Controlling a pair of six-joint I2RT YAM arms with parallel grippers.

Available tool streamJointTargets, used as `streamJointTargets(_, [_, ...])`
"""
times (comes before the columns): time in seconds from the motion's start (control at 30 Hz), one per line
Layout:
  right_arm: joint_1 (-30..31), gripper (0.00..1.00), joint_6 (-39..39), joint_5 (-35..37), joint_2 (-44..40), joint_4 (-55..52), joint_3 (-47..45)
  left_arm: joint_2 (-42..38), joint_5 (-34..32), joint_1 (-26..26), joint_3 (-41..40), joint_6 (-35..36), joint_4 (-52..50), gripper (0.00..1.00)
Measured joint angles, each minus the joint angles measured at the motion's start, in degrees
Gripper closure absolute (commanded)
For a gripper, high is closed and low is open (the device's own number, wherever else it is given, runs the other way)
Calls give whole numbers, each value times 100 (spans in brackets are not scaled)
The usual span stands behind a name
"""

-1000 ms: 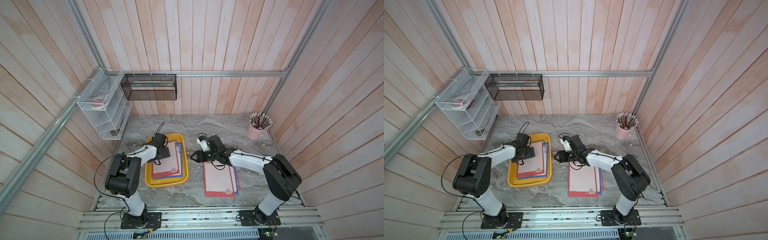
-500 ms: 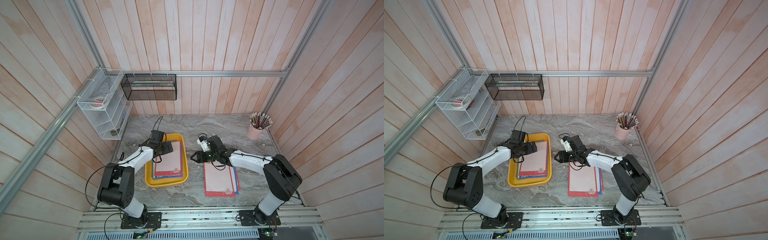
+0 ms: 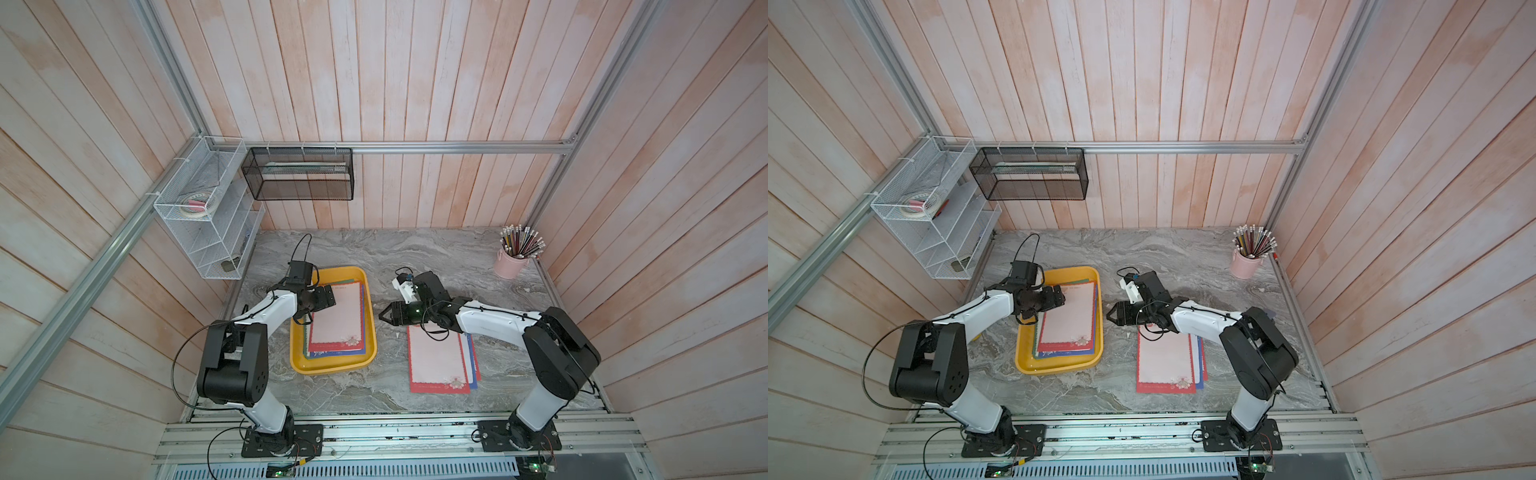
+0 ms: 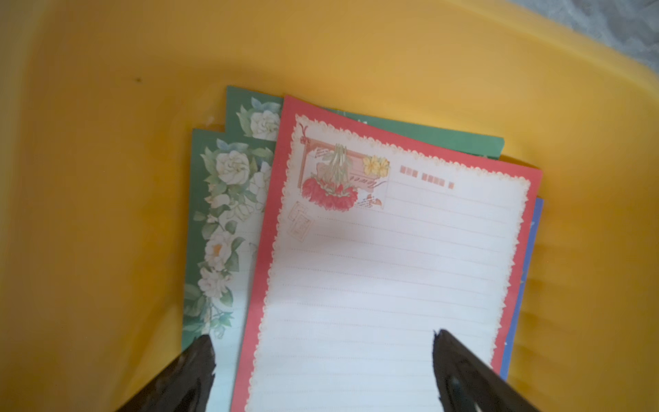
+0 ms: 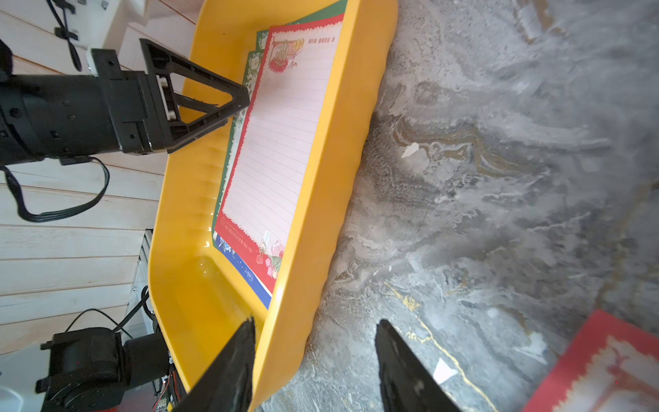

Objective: Take out the stationery paper from the storage box
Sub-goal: Pick up the stationery paper from the storage box.

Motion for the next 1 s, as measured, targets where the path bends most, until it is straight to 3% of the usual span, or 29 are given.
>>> streamJointTargets(0.73, [22,47,424,-490,739,463,487,319,334,33,0,74,-35,5])
streamJointTargets(0.8, [22,51,485,-544,824,557,522,319,356,39,0,74,-35,6])
streamJointTargets(0.93, [22,73,566,-638,1034,649,706,319,400,55,0,72,-31,6])
streamJointTargets(1.0, [22,78,627,-686,1134,708,765,319,415,57,0,72,-31,7])
